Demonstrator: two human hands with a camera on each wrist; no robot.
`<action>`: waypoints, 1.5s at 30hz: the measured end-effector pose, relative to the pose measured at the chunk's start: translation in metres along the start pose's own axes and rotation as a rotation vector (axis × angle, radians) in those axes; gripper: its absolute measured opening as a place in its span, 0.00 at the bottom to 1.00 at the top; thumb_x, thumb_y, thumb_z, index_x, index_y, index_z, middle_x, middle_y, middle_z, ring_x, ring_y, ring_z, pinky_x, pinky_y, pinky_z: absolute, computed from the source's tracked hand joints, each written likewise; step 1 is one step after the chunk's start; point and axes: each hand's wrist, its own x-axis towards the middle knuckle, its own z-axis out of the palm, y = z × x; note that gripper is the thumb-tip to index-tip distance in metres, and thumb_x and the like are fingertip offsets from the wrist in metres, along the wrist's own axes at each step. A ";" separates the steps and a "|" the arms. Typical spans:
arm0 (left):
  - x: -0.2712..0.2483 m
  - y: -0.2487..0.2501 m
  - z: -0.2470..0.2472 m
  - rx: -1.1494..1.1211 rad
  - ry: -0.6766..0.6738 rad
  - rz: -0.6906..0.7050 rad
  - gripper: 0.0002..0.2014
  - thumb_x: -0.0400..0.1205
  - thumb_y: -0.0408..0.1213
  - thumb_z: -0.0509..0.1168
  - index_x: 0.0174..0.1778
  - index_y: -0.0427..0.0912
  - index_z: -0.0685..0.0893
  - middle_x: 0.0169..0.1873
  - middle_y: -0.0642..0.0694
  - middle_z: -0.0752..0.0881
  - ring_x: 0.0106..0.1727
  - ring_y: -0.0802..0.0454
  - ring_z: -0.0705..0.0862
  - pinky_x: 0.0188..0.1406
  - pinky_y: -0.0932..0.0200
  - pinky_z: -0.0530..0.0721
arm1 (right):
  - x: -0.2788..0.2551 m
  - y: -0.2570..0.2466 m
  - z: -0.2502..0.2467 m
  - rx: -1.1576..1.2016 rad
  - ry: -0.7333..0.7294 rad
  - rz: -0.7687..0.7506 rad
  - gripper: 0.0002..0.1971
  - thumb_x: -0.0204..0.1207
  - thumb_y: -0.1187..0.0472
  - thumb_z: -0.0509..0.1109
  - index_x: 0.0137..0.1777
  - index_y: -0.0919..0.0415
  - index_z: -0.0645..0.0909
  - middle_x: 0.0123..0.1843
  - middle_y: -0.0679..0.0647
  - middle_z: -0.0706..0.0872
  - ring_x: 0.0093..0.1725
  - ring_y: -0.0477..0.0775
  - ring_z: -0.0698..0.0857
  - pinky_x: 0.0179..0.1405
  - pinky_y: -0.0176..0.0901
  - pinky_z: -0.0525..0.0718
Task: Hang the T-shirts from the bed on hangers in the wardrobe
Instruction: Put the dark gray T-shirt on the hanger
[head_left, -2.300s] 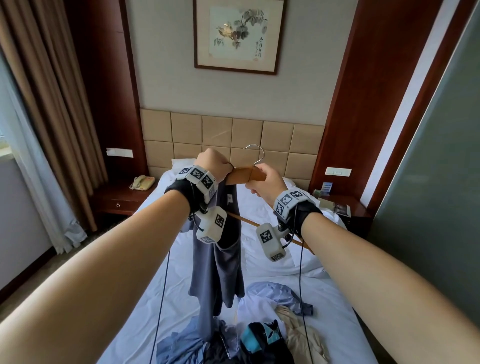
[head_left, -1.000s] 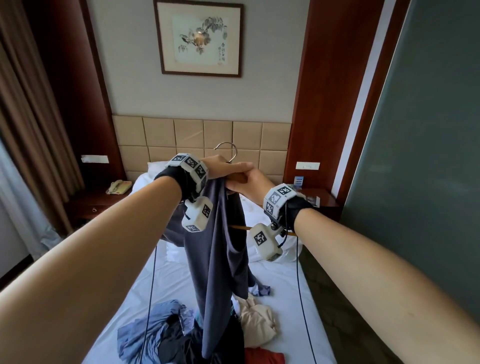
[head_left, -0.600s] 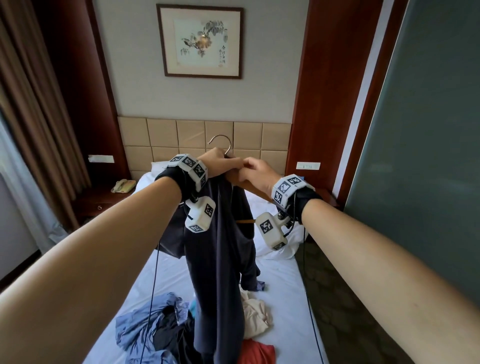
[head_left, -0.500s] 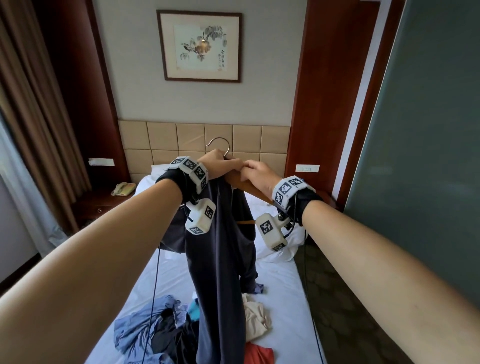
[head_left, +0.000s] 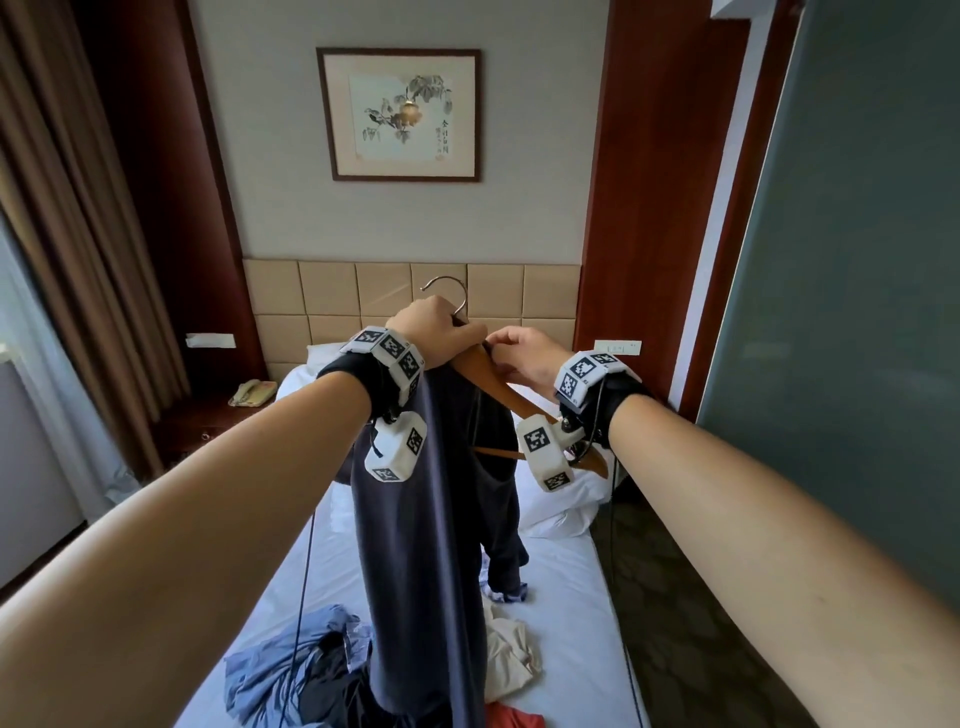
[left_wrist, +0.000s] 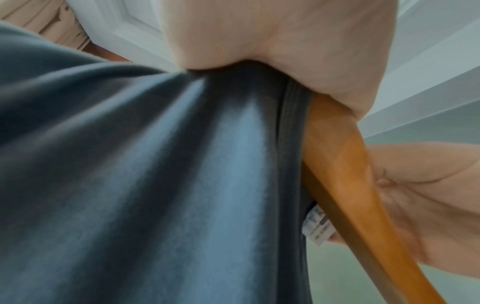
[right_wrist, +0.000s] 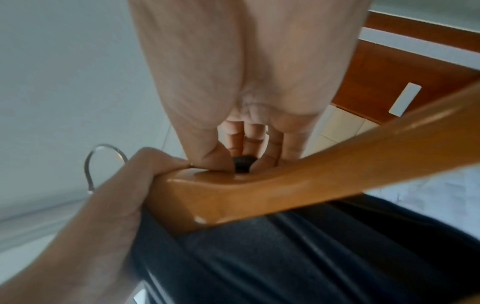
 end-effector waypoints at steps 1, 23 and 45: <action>0.000 0.001 0.000 0.014 0.004 0.005 0.20 0.70 0.60 0.64 0.39 0.47 0.90 0.32 0.46 0.86 0.37 0.46 0.85 0.35 0.58 0.80 | 0.000 -0.001 -0.002 -0.041 -0.003 -0.005 0.09 0.82 0.73 0.64 0.48 0.60 0.81 0.43 0.59 0.84 0.45 0.59 0.84 0.60 0.57 0.86; 0.027 -0.011 0.006 -0.026 0.053 0.003 0.18 0.74 0.57 0.64 0.29 0.46 0.84 0.27 0.49 0.81 0.33 0.46 0.82 0.31 0.59 0.76 | 0.023 0.004 -0.007 -0.227 0.058 0.116 0.08 0.54 0.51 0.67 0.31 0.54 0.77 0.32 0.55 0.81 0.39 0.58 0.79 0.47 0.50 0.77; 0.045 -0.042 -0.001 -0.032 0.090 0.017 0.16 0.77 0.55 0.64 0.30 0.48 0.83 0.28 0.49 0.80 0.32 0.48 0.81 0.33 0.58 0.80 | 0.046 0.033 -0.017 -0.759 0.299 0.160 0.12 0.81 0.64 0.64 0.35 0.60 0.83 0.34 0.57 0.82 0.38 0.59 0.80 0.37 0.41 0.75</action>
